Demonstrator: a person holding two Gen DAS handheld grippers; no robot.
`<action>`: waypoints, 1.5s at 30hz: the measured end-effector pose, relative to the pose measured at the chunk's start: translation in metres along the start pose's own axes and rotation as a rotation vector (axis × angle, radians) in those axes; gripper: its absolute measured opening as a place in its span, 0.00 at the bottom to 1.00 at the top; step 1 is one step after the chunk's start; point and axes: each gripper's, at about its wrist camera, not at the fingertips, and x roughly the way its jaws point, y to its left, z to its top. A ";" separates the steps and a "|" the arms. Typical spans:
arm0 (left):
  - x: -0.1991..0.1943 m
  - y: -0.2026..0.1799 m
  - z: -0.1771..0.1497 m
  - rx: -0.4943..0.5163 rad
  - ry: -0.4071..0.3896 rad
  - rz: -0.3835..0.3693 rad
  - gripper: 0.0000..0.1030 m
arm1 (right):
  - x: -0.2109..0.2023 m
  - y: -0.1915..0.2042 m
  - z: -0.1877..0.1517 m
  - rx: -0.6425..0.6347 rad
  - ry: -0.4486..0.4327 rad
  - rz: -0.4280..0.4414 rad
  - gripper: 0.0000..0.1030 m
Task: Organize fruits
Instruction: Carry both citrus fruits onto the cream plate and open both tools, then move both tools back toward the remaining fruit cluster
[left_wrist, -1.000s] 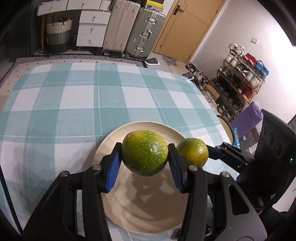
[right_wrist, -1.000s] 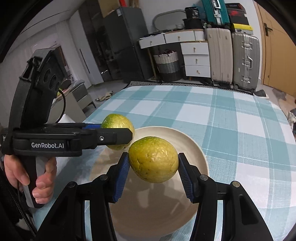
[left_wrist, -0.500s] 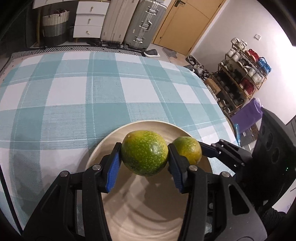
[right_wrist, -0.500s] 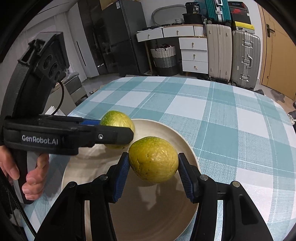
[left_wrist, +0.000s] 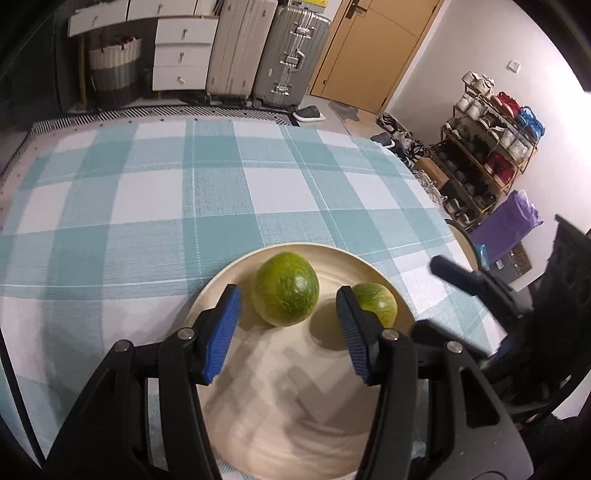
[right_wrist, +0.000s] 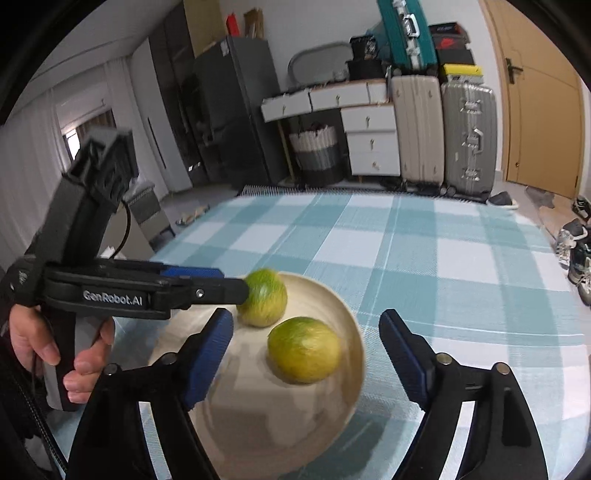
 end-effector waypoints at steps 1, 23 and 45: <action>-0.005 -0.001 -0.002 0.002 -0.010 0.008 0.49 | -0.007 0.000 0.000 0.003 -0.015 0.001 0.82; -0.139 -0.035 -0.082 -0.053 -0.195 0.125 0.89 | -0.122 0.047 -0.017 0.059 -0.150 0.049 0.97; -0.208 -0.047 -0.193 -0.103 -0.223 0.179 0.99 | -0.176 0.093 -0.079 0.044 -0.114 0.067 1.00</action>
